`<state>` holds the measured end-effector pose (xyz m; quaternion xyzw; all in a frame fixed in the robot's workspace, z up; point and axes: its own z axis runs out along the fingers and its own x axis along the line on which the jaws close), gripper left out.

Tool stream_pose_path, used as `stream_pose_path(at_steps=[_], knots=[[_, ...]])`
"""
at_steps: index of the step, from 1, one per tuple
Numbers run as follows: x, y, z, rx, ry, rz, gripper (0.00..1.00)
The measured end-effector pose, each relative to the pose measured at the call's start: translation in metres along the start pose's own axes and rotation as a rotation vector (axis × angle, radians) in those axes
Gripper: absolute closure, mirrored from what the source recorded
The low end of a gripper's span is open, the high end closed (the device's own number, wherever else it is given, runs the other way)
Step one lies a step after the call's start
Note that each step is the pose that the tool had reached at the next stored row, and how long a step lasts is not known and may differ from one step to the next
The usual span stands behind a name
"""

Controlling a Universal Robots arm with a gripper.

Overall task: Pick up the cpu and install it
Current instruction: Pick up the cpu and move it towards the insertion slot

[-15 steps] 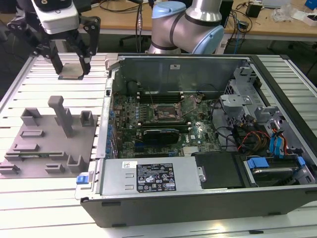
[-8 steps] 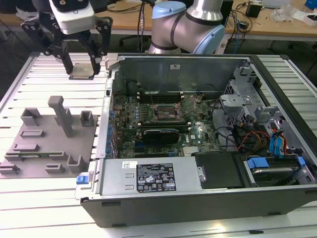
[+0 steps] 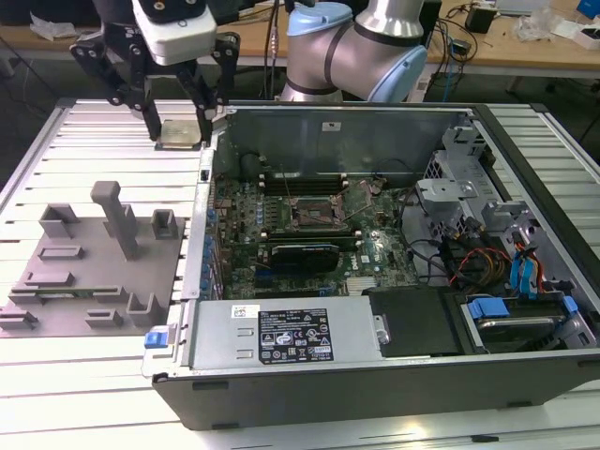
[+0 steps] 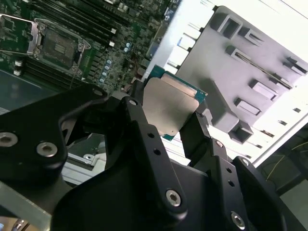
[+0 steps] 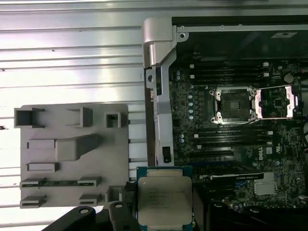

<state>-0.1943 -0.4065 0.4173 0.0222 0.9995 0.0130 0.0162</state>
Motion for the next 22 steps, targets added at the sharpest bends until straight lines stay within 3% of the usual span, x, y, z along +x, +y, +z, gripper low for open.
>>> stream_pose_path(at_steps=[22], knots=[[-0.0578,0.0025,0.0019,0.0,-0.0001,0.0,0.45]])
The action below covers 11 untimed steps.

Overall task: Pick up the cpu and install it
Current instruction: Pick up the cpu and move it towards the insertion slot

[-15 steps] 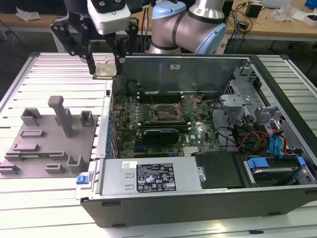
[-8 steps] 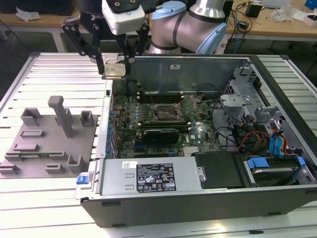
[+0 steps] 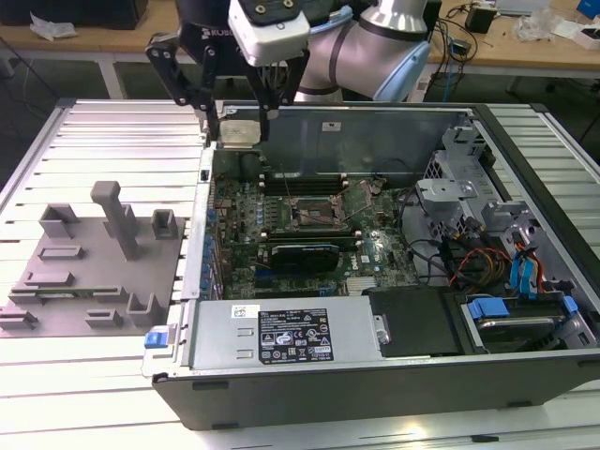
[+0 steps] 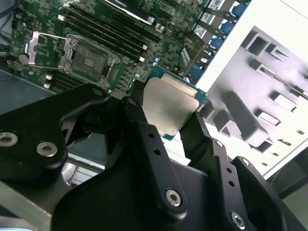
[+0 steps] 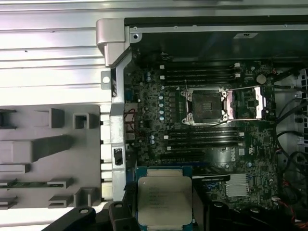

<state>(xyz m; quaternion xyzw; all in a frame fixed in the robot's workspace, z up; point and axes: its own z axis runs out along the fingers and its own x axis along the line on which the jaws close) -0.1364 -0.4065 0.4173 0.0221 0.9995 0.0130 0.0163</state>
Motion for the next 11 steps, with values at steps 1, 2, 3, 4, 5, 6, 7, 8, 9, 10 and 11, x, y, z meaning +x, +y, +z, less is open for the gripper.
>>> stream_pose_path(at_steps=[1,2,3,4,5,6,7,8,9,10,11], knots=[[-0.0021,0.0001,0.0001,0.0,0.0,0.0,0.45],[-0.0043,0.0002,0.0001,0.0,0.0,0.0,0.45],[-0.0071,0.0003,0.0002,0.0,0.0,0.0,0.45],[-0.0093,0.0004,0.0003,0.0,0.0,0.0,0.45],[-0.0125,0.0006,0.0004,0.0001,0.0,0.0,0.45],[-0.0177,0.0008,0.0006,0.0,0.0,0.0,0.45],[-0.0209,0.0009,0.0007,0.0,0.0,0.0,0.45],[-0.023,0.001,0.0007,0.0001,0.0,0.0,0.45],[-0.0274,0.0012,0.0009,0.0001,0.0,0.0,0.45],[-0.0283,0.0012,0.0009,0.0001,0.0001,0.0,0.45],[-0.0284,0.0012,0.0009,0.0001,0.0001,0.0,0.45]])
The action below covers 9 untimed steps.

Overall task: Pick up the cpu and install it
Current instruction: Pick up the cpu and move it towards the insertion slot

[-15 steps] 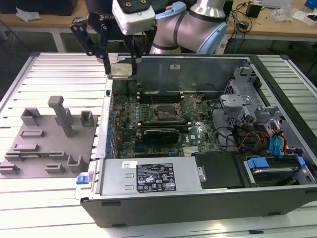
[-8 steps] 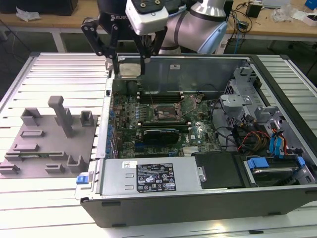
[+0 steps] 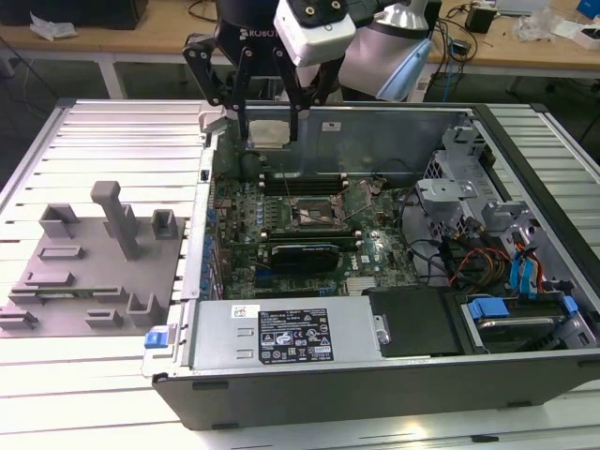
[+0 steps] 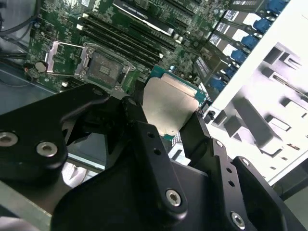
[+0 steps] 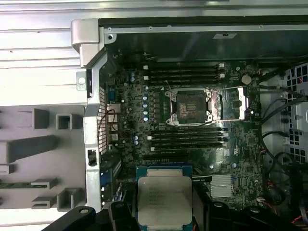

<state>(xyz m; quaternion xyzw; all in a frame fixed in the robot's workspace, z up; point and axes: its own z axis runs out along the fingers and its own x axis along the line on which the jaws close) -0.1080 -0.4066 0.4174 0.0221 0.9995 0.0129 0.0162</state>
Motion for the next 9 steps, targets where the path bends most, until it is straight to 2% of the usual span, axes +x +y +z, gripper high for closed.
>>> stream_pose_path(at_steps=[5,9], knots=[[-0.0004,0.0001,0.0011,-0.0002,-0.0002,0.0,0.45],[-0.0045,0.0004,0.0098,-0.0002,-0.0002,0.0,0.45]])
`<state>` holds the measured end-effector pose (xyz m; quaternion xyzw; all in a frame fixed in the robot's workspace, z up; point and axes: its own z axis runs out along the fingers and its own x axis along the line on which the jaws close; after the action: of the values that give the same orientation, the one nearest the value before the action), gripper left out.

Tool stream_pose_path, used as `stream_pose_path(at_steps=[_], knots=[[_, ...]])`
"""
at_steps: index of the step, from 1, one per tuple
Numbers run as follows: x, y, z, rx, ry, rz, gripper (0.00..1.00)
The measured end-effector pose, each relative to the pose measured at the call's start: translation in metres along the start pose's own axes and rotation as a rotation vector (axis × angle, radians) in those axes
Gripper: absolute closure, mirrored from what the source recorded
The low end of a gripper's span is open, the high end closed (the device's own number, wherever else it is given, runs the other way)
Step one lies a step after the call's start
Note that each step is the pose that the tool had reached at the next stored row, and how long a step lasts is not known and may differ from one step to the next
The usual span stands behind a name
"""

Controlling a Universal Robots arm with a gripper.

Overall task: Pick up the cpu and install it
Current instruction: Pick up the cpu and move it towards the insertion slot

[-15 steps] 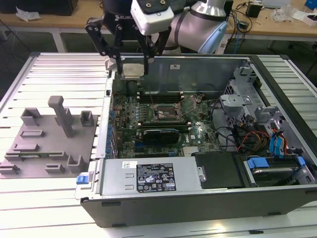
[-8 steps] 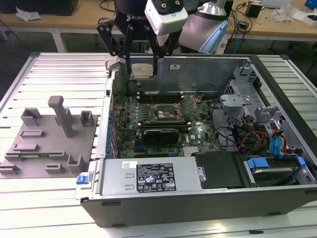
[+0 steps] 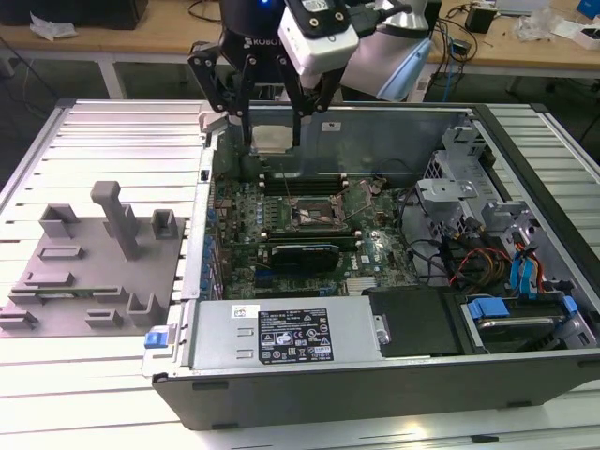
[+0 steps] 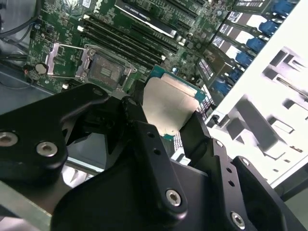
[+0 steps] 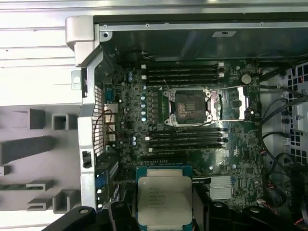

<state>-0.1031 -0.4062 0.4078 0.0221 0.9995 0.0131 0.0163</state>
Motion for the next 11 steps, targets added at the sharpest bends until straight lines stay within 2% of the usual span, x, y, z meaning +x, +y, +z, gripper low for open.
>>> stream_pose_path(at_steps=[5,9,11], knots=[[-0.0098,0.0017,0.0103,0.0002,0.0001,0.0,0.45],[-0.0228,0.0042,0.0203,0.0001,0.001,0.0,0.45],[-0.026,0.0051,0.023,0.0003,0.0013,0.0,0.45]])
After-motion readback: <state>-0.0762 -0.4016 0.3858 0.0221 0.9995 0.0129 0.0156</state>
